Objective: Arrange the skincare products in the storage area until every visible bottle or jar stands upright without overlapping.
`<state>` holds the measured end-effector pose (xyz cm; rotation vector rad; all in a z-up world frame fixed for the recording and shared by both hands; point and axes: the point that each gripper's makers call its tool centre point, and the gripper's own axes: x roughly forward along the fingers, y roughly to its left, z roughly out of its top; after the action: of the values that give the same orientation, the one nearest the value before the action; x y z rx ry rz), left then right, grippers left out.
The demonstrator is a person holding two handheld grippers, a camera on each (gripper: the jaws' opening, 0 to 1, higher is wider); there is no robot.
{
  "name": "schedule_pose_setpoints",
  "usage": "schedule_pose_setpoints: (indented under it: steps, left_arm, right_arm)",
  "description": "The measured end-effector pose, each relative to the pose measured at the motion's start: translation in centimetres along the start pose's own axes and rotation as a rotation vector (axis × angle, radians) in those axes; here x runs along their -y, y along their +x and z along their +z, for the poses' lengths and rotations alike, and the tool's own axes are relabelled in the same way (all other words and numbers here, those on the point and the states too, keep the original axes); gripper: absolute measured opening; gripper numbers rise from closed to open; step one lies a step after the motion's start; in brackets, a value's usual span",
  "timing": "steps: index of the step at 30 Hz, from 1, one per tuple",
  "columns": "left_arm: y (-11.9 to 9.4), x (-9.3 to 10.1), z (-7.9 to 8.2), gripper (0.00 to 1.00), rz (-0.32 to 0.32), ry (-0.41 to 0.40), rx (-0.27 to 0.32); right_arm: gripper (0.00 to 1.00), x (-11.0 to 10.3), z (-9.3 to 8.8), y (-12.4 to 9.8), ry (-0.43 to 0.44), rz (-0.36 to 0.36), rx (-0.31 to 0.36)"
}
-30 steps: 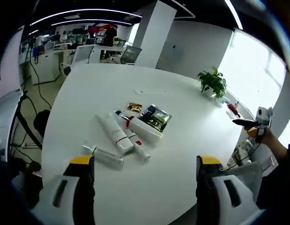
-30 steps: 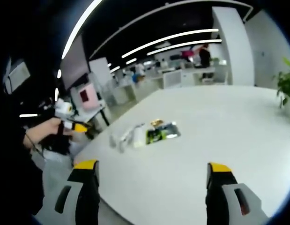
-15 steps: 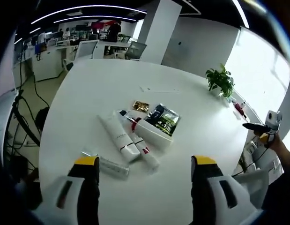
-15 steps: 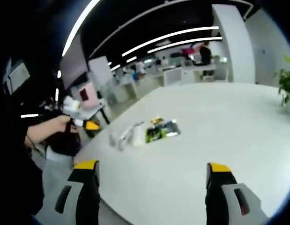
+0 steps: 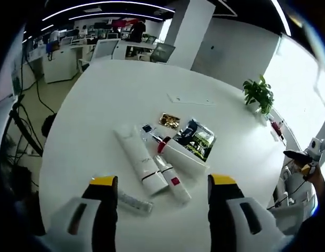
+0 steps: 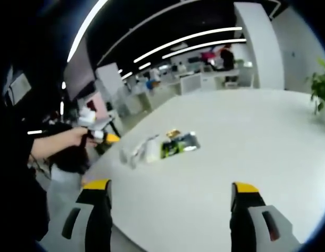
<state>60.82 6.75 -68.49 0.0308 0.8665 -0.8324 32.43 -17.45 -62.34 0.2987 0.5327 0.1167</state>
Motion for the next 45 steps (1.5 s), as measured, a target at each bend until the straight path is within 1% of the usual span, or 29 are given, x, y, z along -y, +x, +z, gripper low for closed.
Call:
schedule_pose_setpoints:
  steps: [2, 5, 6, 9, 15, 17, 20, 23, 27, 29, 30, 31, 34, 38, 42, 45]
  left_arm:
    - [0.4, -0.2, -0.1, 0.63, 0.006, 0.009, -0.018]
    - [1.2, -0.8, 0.0, 0.64, 0.021, 0.022, -0.035]
    - [1.5, -0.9, 0.1, 0.64, 0.028, 0.037, -0.042]
    - [2.4, -1.4, 0.4, 0.63, 0.037, 0.041, -0.049]
    - [3.8, -2.1, 0.8, 0.62, 0.044, 0.032, -0.063]
    - [4.3, -2.8, 1.0, 0.61, 0.052, 0.028, -0.072]
    - [4.8, -3.4, 1.3, 0.60, 0.065, 0.023, -0.083]
    - [5.3, -3.9, 1.5, 0.59, 0.073, 0.017, -0.092]
    - [6.1, -4.1, 1.7, 0.56, 0.077, 0.016, -0.105]
    - [6.7, -4.1, 1.8, 0.53, 0.072, -0.002, -0.095]
    - [7.1, -3.9, 1.8, 0.52, 0.069, -0.027, -0.095]
    - [7.3, -4.0, 1.7, 0.53, 0.073, -0.034, -0.101]
    - [8.1, -4.2, 1.3, 0.51, 0.091, -0.038, -0.128]
    - [9.0, -4.4, 1.3, 0.48, 0.108, -0.052, -0.138]
    - [9.8, -4.6, 1.2, 0.47, 0.121, -0.036, -0.167]
    - [10.3, -5.2, 1.0, 0.47, 0.159, 0.007, -0.195]
  right_arm:
    - [0.96, 0.1, -0.5, 0.4, 0.004, -0.003, -0.013]
    - [0.96, -0.1, -1.1, 0.9, 0.016, 0.007, -0.024]
    - [0.96, -0.2, -1.1, 1.1, 0.017, 0.011, -0.026]
    - [0.97, -0.5, -1.1, 1.2, 0.016, 0.029, -0.026]
    - [0.98, 1.0, -0.2, 0.7, 0.027, 0.001, -0.003]
    - [0.98, 1.3, -0.1, 0.6, 0.025, -0.007, -0.002]
    - [0.98, 1.9, -0.2, 0.6, 0.027, -0.018, -0.009]
    - [0.98, 2.0, -0.2, 0.7, 0.029, -0.019, -0.011]
    - [0.97, 2.2, -0.7, 0.9, 0.025, -0.022, -0.028]
    - [0.97, 2.4, -0.8, 0.9, 0.024, -0.025, -0.035]
    - [0.97, 2.5, -0.8, 0.9, 0.025, -0.026, -0.035]
    - [0.97, 2.7, -0.8, 0.9, 0.029, -0.031, -0.031]
    - [0.97, 3.0, -0.6, 0.7, 0.042, -0.037, -0.019]
    - [0.97, 3.6, -0.4, 0.7, 0.041, -0.045, -0.022]
    - [0.97, 4.0, -0.1, 0.6, 0.050, -0.052, -0.008]
    - [0.96, 4.2, -0.1, 0.7, 0.058, -0.053, -0.006]
